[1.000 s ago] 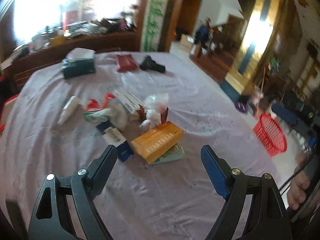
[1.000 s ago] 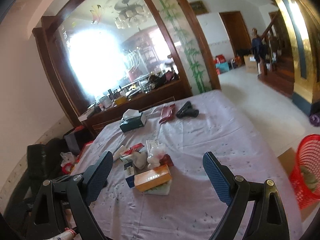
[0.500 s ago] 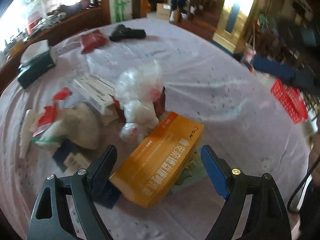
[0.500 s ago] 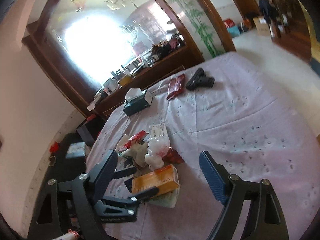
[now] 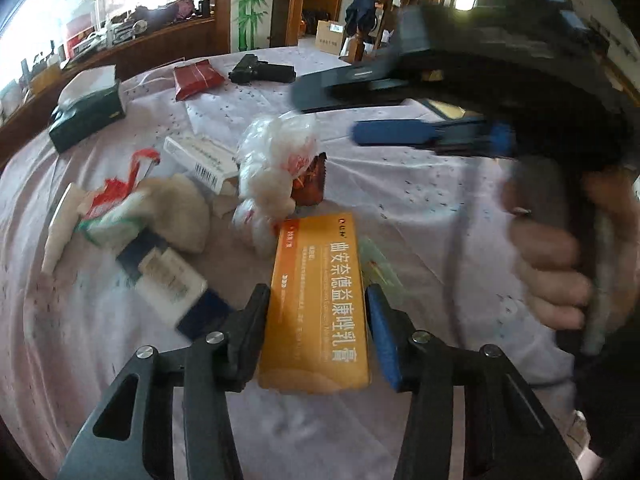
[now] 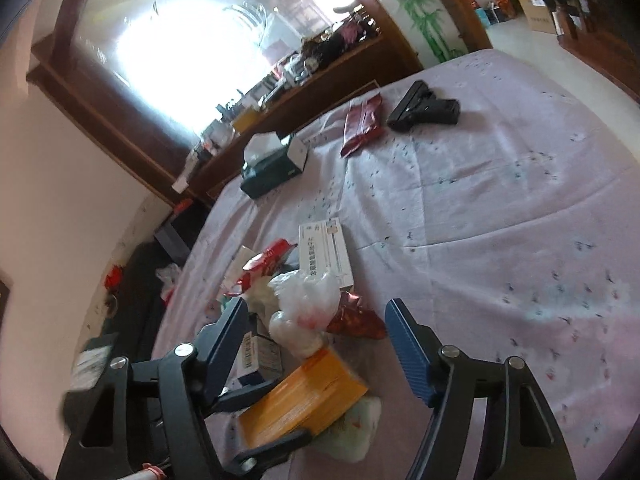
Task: Collect trash
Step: 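Grasp the orange box with the left tool while the right tool grasps the clear plastic bag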
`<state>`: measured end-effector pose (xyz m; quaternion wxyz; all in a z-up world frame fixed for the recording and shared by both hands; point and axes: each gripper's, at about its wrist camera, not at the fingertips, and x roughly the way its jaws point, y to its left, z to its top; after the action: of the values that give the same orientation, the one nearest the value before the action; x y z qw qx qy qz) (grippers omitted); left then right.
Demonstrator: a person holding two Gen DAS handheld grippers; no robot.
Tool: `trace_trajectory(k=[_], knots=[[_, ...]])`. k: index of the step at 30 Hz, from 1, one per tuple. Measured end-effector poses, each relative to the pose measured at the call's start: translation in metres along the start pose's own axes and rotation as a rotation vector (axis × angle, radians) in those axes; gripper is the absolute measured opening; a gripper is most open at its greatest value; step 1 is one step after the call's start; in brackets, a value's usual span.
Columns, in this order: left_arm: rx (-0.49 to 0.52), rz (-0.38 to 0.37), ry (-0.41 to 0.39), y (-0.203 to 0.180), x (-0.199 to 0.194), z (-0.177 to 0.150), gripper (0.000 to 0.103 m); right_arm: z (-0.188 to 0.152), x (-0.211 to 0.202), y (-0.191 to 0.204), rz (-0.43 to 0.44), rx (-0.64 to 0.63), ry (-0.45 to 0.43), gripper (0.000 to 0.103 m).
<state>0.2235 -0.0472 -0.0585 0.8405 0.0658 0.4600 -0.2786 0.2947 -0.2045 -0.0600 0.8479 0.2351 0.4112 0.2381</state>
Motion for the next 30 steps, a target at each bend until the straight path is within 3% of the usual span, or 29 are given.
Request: trace_trajectory(k=[4,6,7,12,15,19,27,30], knots=[[-0.022,-0.001,-0.005,-0.003,-0.014,-0.012,0.046,0.003,0.027,0.012,0.006,-0.040,0.060,0.073],[-0.047,-0.013,-0.019,-0.002,-0.024,-0.018,0.046,0.002,0.039,0.014,-0.037,-0.046,0.081,0.058],[-0.059,-0.015,-0.021,-0.002,-0.028,-0.020,0.046,0.001,0.045,0.016,-0.048,-0.057,0.100,0.041],[-0.097,0.013,-0.070,-0.005,-0.055,-0.035,0.046,-0.004,0.029,0.030,-0.066,-0.093,0.055,0.029],[-0.108,0.036,-0.129,-0.015,-0.079,-0.042,0.046,-0.011,-0.007,0.042,-0.052,-0.096,-0.014,0.028],[-0.135,0.074,-0.214,-0.031,-0.110,-0.048,0.046,-0.029,-0.087,0.056,-0.067,-0.103,-0.164,0.028],[-0.124,0.147,-0.371,-0.083,-0.165,-0.053,0.046,-0.093,-0.246,0.075,-0.128,-0.097,-0.421,0.029],[-0.111,0.118,-0.400,-0.101,-0.179,-0.049,0.046,-0.114,-0.284,0.081,-0.153,-0.106,-0.470,0.029]])
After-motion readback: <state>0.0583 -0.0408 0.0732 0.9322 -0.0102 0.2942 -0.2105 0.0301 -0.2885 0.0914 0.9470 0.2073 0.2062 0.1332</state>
